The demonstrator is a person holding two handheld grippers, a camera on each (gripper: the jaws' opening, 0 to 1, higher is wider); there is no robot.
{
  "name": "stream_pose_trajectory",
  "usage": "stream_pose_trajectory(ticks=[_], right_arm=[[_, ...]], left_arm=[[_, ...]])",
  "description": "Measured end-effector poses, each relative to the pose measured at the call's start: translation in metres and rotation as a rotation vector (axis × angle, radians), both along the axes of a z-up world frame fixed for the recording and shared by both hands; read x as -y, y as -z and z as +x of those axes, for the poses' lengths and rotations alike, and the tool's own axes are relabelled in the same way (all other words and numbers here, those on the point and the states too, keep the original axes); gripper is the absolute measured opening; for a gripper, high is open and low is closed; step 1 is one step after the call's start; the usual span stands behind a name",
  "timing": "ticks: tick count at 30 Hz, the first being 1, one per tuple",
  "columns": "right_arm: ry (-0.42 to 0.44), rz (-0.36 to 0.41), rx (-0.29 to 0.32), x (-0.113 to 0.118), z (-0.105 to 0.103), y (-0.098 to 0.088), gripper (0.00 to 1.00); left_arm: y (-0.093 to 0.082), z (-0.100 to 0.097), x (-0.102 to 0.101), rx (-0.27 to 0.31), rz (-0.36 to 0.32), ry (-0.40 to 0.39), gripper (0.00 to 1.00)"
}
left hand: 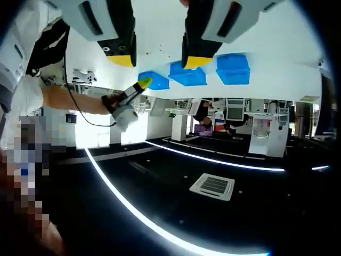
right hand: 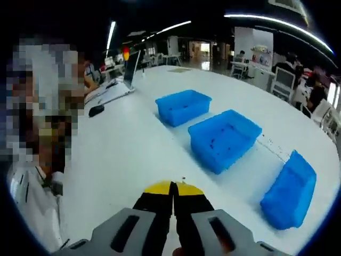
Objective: Pick up the resistors one by one and place each resistor into its matching bin, sorting the parts by color and model until every resistor is separated into the correct bin for its type
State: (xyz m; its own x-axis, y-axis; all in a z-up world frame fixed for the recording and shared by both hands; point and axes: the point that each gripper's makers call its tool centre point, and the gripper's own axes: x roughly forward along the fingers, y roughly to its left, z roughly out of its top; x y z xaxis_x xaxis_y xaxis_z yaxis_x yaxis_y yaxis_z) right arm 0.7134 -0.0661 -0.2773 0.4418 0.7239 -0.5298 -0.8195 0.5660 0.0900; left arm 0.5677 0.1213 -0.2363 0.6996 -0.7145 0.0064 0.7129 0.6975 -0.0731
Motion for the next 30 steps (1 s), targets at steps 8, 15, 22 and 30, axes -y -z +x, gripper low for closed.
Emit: stream_pose_trajectory(ticks=[8, 15, 22, 30], right_arm=[[0.073, 0.098, 0.233, 0.05, -0.055, -0.041, 0.03], [0.16, 0.191, 0.295, 0.074, -0.105, -0.046, 0.03], [0.248, 0.283, 0.318, 0.098, -0.139, -0.035, 0.03], [0.304, 0.319, 0.335, 0.113, -0.149, -0.033, 0.03]], left_arm=[[0.003, 0.0, 0.005, -0.007, 0.002, 0.011, 0.36], [0.003, 0.0, 0.007, -0.007, 0.005, 0.009, 0.36], [0.004, 0.001, 0.007, -0.011, 0.005, 0.011, 0.36], [0.006, 0.002, 0.008, -0.016, 0.005, 0.014, 0.36]])
